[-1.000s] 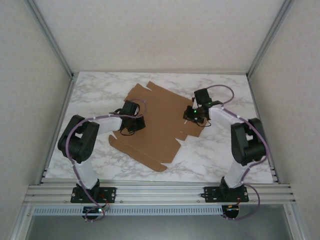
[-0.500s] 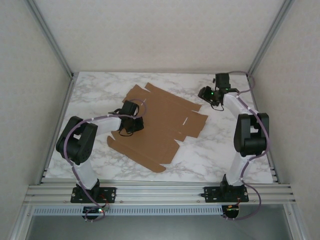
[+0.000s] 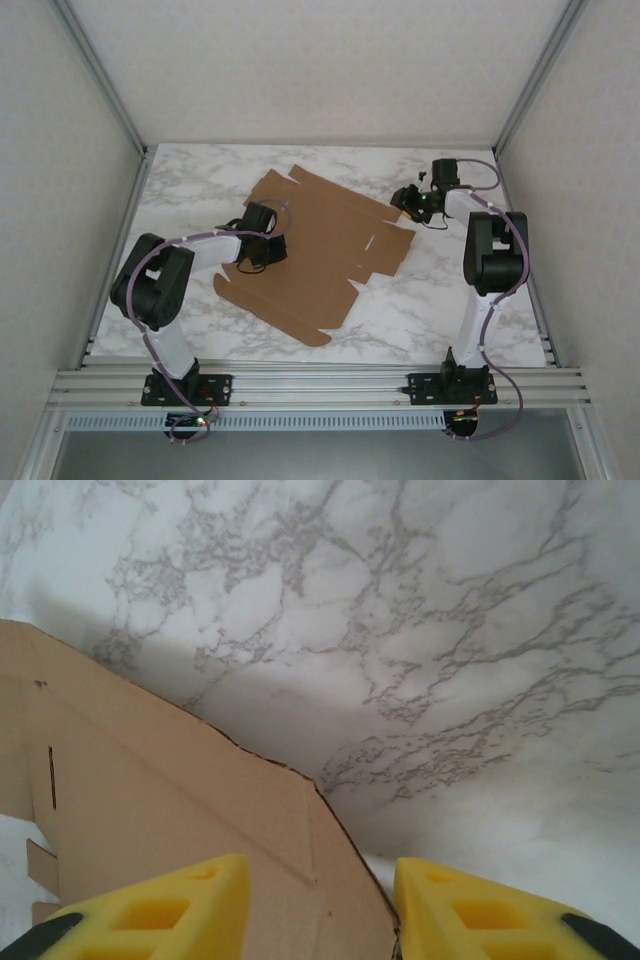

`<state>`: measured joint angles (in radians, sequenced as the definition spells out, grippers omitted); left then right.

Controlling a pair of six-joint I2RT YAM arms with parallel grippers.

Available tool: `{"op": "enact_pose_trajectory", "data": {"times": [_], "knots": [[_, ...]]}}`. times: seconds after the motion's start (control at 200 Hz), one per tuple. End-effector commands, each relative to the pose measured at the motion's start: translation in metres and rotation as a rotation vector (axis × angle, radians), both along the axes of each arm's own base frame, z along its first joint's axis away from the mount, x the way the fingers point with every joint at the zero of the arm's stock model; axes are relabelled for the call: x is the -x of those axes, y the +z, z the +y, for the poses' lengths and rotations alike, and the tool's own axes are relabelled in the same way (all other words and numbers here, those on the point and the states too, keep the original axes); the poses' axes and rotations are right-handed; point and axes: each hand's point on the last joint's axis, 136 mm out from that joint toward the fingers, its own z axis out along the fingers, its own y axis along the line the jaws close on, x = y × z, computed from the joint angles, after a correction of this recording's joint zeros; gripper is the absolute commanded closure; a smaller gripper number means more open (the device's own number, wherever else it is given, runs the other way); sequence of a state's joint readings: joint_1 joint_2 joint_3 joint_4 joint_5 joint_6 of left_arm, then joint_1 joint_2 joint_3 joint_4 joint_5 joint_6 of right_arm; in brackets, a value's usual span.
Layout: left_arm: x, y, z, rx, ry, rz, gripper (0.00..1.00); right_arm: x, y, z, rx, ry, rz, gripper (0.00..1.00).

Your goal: Fold the paper box

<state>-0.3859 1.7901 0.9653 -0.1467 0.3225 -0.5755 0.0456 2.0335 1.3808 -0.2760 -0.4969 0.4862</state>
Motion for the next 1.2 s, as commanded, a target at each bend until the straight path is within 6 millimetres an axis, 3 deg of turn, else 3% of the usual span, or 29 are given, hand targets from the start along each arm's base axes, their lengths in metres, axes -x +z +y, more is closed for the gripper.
{"op": "enact_pose_trajectory", "data": {"times": [0.0, 0.165, 0.355, 0.531, 0.641, 0.761, 0.841, 1.016, 1.091, 1.197], "knots": [[0.003, 0.005, 0.004, 0.007, 0.002, -0.004, 1.0, 0.002, -0.012, 0.005, -0.034, 0.024, 0.027, 0.58], [0.003, 0.008, 0.005, 0.01, 0.003, -0.011, 1.0, 0.004, -0.022, 0.008, -0.056, 0.03, 0.036, 0.65], [-0.003, 0.022, 0.005, 0.047, -0.007, -0.039, 1.0, 0.005, -0.015, 0.018, -0.146, 0.04, -0.004, 0.86], [-0.021, 0.06, 0.009, 0.115, 0.015, -0.091, 1.0, 0.006, 0.014, 0.022, -0.154, 0.077, -0.122, 0.9], [-0.036, 0.091, 0.014, 0.167, 0.056, -0.133, 1.0, 0.01, 0.044, 0.025, -0.12, 0.098, -0.24, 0.91], [-0.053, 0.121, 0.009, 0.244, 0.103, -0.154, 0.9, 0.018, 0.078, 0.036, -0.067, 0.146, -0.387, 0.9], [-0.068, 0.139, 0.0, 0.312, 0.136, -0.148, 0.76, 0.024, 0.096, 0.046, -0.047, 0.182, -0.465, 0.9], [-0.095, 0.157, -0.027, 0.404, 0.173, -0.072, 0.54, 0.038, 0.117, 0.068, 0.029, 0.264, -0.556, 0.92], [-0.102, 0.165, -0.04, 0.412, 0.185, -0.059, 0.39, 0.043, 0.122, 0.074, 0.067, 0.281, -0.603, 0.93], [-0.108, 0.165, -0.056, 0.416, 0.211, 0.001, 0.34, 0.048, 0.135, 0.078, 0.101, 0.278, -0.703, 0.92]]}}
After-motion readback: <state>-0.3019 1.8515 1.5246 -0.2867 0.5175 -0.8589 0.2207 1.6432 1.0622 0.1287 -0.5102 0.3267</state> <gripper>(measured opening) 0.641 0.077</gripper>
